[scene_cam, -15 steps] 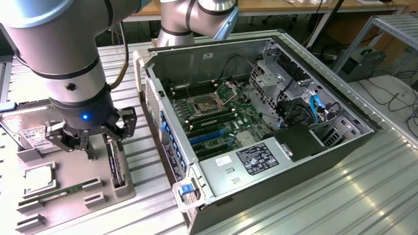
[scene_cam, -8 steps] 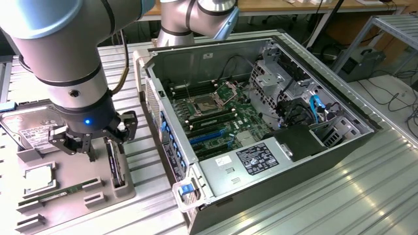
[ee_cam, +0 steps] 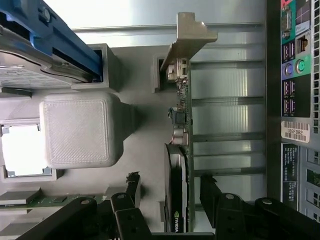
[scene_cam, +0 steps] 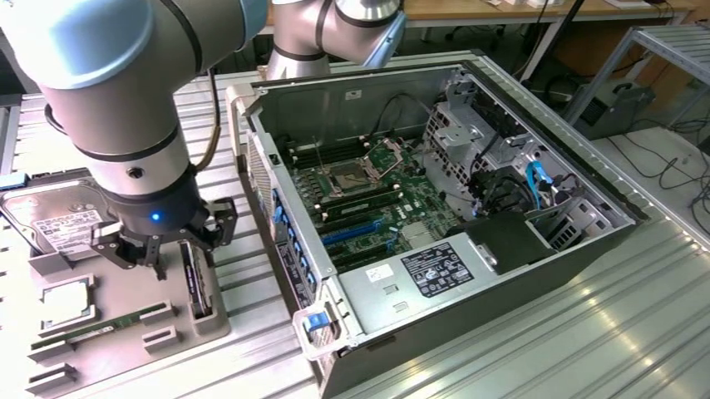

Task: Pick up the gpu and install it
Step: 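Pick up the gpu and move the gpu toward the slot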

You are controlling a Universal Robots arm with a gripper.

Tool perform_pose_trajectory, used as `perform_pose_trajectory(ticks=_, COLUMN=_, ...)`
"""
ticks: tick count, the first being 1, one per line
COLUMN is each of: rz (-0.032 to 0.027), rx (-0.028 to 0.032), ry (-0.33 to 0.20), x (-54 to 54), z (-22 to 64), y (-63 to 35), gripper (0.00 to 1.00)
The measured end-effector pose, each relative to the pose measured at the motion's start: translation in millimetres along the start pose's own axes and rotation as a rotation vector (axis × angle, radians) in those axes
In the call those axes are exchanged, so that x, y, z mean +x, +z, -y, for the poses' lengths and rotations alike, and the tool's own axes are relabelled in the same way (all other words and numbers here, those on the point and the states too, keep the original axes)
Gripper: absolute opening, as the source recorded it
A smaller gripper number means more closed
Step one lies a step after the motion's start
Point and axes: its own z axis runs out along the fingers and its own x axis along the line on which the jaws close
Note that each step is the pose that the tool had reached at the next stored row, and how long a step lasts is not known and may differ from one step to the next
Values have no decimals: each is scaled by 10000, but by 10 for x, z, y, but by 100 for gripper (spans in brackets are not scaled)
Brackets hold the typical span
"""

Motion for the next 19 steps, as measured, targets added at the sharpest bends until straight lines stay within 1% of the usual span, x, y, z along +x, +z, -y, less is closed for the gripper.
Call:
perform_pose_trajectory(ticks=5, rz=-17, rx=0, ry=25, x=-9, z=0, y=92, gripper=60)
perform_pose_trajectory(ticks=7, rz=-39, rx=2, ry=28, x=-11, z=0, y=113, gripper=60)
perform_pose_trajectory(ticks=9, rz=-47, rx=4, ry=29, x=-11, z=0, y=115, gripper=60)
perform_pose_trajectory(ticks=16, rz=-44, rx=1, ry=29, x=-14, z=0, y=118, gripper=60)
perform_pose_trajectory(ticks=19, rz=-53, rx=3, ry=30, x=-28, z=0, y=119, gripper=60)
